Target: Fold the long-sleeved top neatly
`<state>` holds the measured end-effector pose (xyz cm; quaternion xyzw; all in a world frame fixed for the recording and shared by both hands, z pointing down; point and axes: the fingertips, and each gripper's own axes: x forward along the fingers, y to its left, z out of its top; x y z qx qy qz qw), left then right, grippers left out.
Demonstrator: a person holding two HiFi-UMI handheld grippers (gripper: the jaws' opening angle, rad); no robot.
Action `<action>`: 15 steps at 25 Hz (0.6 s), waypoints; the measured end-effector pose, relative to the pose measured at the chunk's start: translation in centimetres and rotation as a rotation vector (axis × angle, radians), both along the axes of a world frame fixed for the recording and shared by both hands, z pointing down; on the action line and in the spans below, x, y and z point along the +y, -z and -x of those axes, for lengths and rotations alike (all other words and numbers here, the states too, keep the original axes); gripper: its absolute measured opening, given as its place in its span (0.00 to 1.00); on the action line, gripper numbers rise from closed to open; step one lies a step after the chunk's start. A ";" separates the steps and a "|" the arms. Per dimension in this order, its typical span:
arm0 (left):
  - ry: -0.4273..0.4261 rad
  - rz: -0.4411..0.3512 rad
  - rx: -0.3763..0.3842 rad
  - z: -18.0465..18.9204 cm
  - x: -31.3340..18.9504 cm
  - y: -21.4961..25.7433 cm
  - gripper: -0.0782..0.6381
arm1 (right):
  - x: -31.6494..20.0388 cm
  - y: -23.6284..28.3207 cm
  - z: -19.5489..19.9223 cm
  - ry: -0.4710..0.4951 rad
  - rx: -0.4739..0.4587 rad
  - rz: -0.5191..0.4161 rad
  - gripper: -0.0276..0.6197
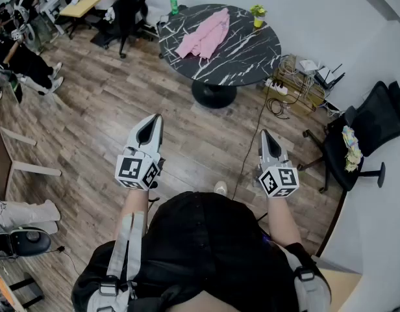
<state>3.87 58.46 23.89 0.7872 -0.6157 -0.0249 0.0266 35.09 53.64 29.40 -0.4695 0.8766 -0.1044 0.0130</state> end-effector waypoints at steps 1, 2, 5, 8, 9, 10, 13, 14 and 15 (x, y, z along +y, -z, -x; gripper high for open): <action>0.001 0.004 0.001 -0.1 -0.2 -0.1 0.12 | -0.2 0.0 -0.2 0.000 -0.002 0.002 0.05; 0.002 0.008 0.002 -0.2 -0.4 -0.2 0.12 | -0.4 -0.1 -0.4 0.001 -0.003 0.005 0.05; 0.001 0.018 0.004 -0.7 -0.7 -0.4 0.12 | -0.7 -0.3 -0.9 0.005 -0.002 0.013 0.05; -0.004 0.024 0.004 -1.4 -1.1 -0.6 0.12 | -1.1 -0.6 -1.3 0.010 0.001 0.017 0.05; -0.007 0.026 0.002 -1.6 -1.3 -0.7 0.12 | -1.3 -0.6 -1.4 0.011 0.001 0.018 0.05; -0.012 0.028 0.001 -1.9 -1.5 -0.8 0.12 | -1.5 -0.6 -1.5 0.009 -0.001 0.019 0.05; -0.027 0.030 0.004 -2.4 -2.2 -0.8 0.12 | -2.2 -0.4 -1.7 -0.002 0.006 0.006 0.05; -0.029 0.029 0.004 -2.5 -2.4 -0.8 0.12 | -2.4 -0.3 -1.7 -0.002 0.029 -0.012 0.05; -0.028 0.028 0.005 -2.6 -2.6 -0.7 0.12 | -2.4 -0.1 -1.6 0.006 0.057 -0.034 0.05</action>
